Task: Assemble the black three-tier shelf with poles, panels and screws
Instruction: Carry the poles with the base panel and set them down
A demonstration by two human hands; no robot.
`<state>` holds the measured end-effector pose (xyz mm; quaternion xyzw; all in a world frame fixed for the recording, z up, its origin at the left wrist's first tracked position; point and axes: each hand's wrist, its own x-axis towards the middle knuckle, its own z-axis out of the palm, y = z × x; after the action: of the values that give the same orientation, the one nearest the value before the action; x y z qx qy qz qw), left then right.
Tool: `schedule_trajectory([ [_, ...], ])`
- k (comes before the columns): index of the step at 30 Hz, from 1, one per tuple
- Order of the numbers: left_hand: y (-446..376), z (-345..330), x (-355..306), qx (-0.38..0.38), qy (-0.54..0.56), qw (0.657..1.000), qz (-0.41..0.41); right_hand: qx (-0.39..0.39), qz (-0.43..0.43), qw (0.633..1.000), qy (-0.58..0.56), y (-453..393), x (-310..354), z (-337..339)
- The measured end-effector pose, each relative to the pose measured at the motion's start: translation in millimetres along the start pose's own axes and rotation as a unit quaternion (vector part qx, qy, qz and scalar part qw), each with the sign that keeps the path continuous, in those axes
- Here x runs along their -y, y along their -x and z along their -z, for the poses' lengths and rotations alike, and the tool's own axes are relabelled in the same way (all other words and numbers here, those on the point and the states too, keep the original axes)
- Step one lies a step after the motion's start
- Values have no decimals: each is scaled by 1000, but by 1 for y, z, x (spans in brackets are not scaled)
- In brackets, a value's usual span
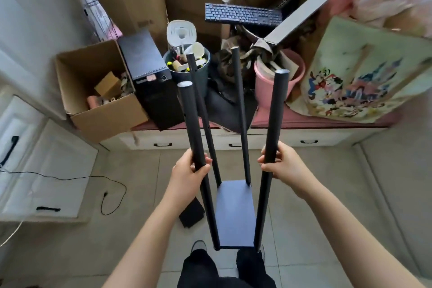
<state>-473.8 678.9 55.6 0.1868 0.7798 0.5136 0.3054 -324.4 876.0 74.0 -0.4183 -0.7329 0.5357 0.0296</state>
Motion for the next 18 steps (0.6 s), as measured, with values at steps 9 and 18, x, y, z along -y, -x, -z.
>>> schedule_trajectory([
  [9, -47, -97, 21, -17, -91, 995, 23, 59, -51, 997, 3, -70, -72, 65],
  [18, -111, -166, 87, -5, -165, 982, 94, 74, -68, 995, -6, -142, -142, 70],
])
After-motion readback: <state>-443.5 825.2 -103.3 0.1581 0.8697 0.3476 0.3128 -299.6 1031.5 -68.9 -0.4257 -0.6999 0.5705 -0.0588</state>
